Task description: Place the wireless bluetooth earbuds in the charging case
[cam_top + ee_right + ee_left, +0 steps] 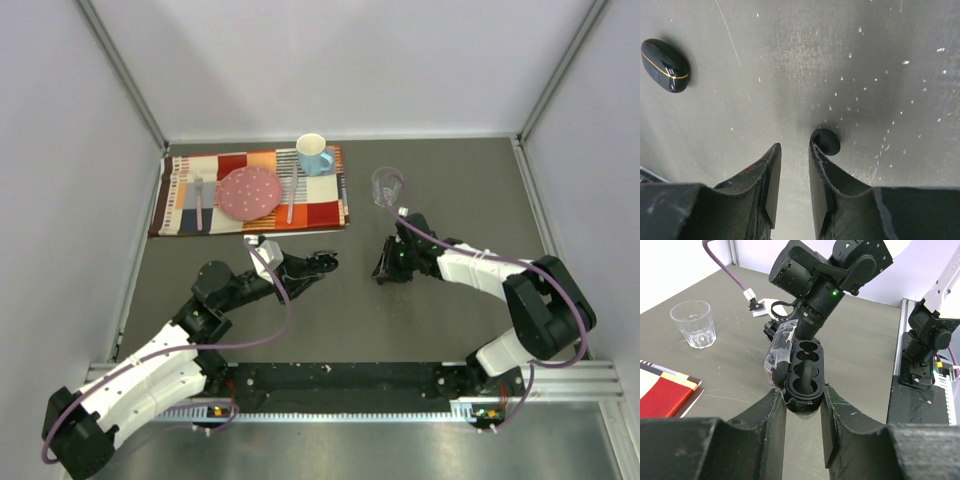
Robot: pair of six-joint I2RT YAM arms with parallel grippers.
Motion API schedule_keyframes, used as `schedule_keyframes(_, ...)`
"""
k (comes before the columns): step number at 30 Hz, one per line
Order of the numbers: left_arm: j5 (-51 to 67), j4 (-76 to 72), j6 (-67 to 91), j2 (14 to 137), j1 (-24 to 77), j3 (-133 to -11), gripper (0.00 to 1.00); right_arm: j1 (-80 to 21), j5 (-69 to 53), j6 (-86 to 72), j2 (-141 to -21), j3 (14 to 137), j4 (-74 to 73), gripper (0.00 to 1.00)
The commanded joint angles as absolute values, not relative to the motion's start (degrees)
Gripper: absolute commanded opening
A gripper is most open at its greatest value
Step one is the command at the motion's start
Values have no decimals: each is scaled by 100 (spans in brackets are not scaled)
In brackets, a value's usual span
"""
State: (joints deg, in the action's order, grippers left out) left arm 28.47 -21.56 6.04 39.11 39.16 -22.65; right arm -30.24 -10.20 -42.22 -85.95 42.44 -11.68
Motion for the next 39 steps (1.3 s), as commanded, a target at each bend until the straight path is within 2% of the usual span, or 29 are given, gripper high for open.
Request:
schedule_keyframes(1, 2769, -2268, 571, 3850, 3929, -2241, 0, -3050, -791, -4175, -8570, 4386, -1274, 29)
schedule_keyframes(9, 2751, -2259, 563, 3867, 3929, -2232, 0, -3050, -571, -4166, -8341, 4219, -1424, 28)
schedule_keyframes(19, 2760, -2268, 580, 3867, 3929, -2215, 0, -3050, -404, -4280, -8191, 4166, -1608, 22)
schedule_keyframes(39, 2681, -2215, 571, 3797, 3929, -2171, 0, -3050, -422, -4526, -7937, 3824, -1626, 20)
